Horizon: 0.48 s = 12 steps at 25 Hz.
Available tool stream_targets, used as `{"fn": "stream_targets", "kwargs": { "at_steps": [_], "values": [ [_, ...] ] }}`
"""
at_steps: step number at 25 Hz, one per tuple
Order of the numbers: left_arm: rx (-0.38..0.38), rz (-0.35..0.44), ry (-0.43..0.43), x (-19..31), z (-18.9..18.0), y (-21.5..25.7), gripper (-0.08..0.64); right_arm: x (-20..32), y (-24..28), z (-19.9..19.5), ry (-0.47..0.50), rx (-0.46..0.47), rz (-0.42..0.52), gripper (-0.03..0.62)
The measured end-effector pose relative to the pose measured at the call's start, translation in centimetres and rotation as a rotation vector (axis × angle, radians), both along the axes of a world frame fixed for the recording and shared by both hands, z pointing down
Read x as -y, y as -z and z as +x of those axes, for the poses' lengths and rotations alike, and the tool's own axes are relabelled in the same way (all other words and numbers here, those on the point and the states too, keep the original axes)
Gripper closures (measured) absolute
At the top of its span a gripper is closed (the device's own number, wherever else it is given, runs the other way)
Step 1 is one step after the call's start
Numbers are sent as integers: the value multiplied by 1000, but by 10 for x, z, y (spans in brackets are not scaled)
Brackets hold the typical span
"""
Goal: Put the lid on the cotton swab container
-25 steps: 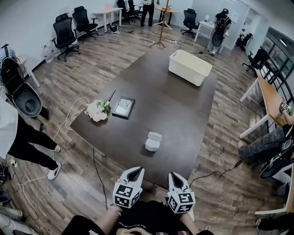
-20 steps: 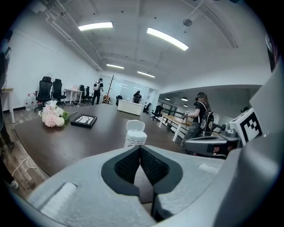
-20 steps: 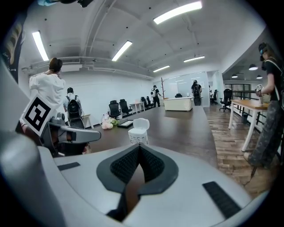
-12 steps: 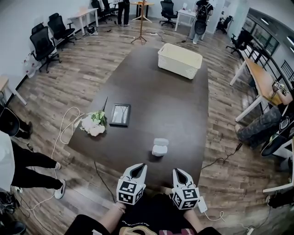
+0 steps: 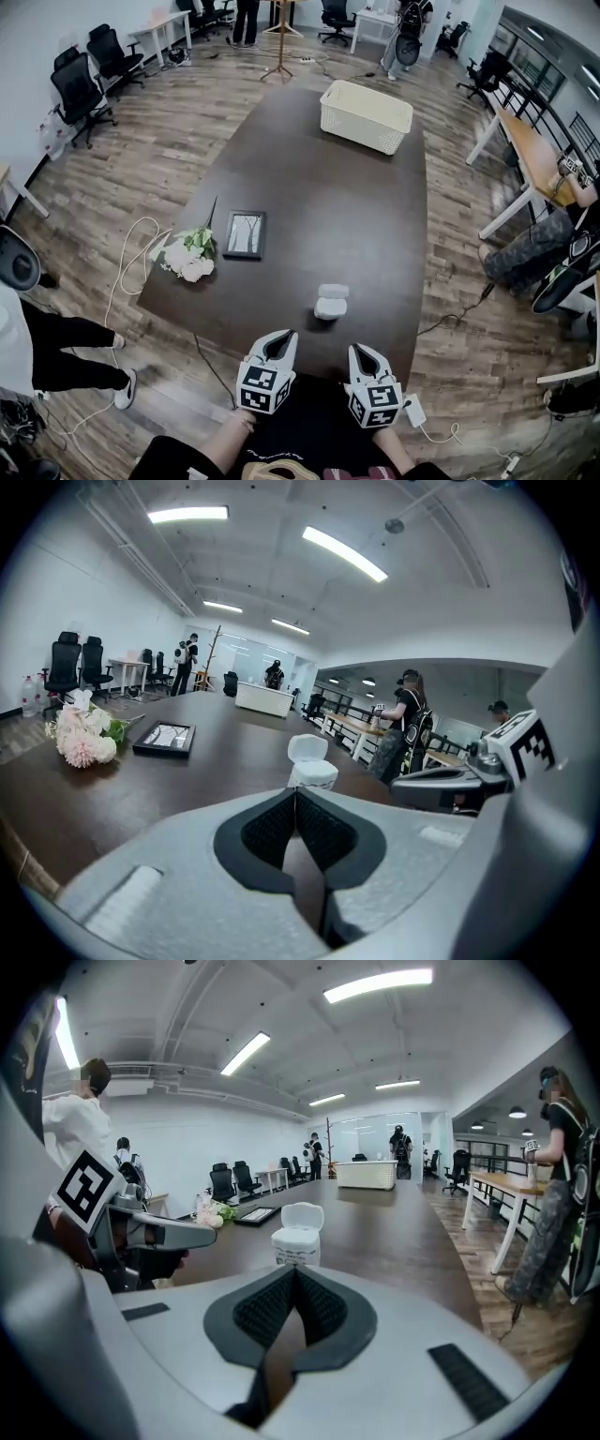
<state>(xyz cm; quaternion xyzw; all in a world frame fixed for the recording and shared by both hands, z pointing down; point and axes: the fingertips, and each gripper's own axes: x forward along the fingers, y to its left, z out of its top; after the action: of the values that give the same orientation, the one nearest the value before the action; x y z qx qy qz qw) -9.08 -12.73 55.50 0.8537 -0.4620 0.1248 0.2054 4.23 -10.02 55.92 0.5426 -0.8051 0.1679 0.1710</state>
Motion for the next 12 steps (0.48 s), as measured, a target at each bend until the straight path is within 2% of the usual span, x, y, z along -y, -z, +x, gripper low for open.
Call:
{"fn": "stream_targets", "kwargs": {
  "at_steps": [5, 12],
  "values": [
    [2, -15, -3, 9, 3, -3, 552, 17, -2, 13, -27, 18, -11, 584],
    [-14, -39, -21, 28, 10, -2, 551, 40, 6, 18, -17, 28, -13, 584]
  ]
}}
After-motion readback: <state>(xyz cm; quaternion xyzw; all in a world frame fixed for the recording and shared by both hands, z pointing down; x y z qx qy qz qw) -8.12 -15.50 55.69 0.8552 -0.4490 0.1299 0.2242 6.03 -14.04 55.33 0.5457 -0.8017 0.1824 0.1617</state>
